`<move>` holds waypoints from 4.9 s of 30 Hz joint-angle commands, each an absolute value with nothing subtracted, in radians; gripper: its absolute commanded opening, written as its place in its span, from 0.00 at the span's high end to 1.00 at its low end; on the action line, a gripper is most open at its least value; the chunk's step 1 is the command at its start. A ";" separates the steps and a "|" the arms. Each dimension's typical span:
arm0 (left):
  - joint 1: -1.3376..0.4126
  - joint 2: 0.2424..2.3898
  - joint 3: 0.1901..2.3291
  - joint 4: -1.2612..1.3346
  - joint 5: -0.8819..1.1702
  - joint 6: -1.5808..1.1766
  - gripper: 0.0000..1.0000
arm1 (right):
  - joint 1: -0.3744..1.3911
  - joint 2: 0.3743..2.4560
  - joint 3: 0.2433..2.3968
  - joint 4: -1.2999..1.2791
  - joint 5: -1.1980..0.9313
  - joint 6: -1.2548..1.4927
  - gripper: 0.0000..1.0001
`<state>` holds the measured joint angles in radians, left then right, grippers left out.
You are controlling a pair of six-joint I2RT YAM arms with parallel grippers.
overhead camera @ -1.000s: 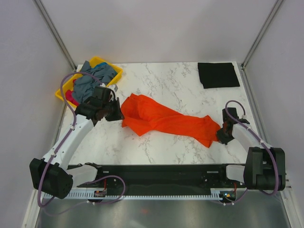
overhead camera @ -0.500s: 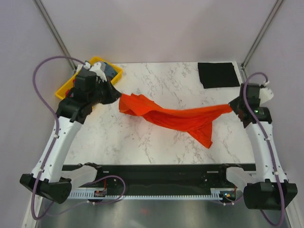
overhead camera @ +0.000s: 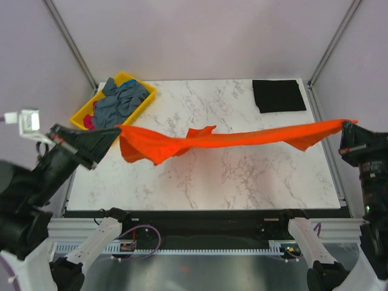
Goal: Fold and stack the t-shirts
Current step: Flatten the tshirt out, then fold the tshirt
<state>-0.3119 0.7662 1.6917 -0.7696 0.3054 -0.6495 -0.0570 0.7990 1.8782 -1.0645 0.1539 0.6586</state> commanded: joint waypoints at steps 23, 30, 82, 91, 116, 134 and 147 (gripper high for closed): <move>-0.308 1.345 2.061 -0.729 -0.031 -0.298 0.98 | -0.061 1.075 1.626 -0.623 0.189 0.617 1.00; -0.308 1.371 2.105 -0.632 0.041 -0.301 0.98 | -0.061 1.117 1.692 -0.609 0.146 0.583 1.00; -0.259 1.963 1.730 -0.278 0.209 -0.216 0.98 | -0.077 1.555 0.963 0.178 0.163 0.655 1.00; -0.230 2.158 1.973 -0.466 0.259 -0.359 0.98 | -0.127 1.819 1.089 0.181 0.066 0.620 1.00; -0.189 1.737 1.560 -0.624 0.390 -0.551 0.98 | -0.195 1.691 1.052 0.003 0.017 0.592 1.00; -0.195 1.441 1.166 -0.647 0.366 -0.546 0.98 | -0.199 1.562 0.950 -0.156 0.034 0.566 1.00; -0.216 1.302 0.934 -0.592 0.350 -0.617 0.98 | -0.207 1.516 0.890 -0.227 0.078 0.558 1.00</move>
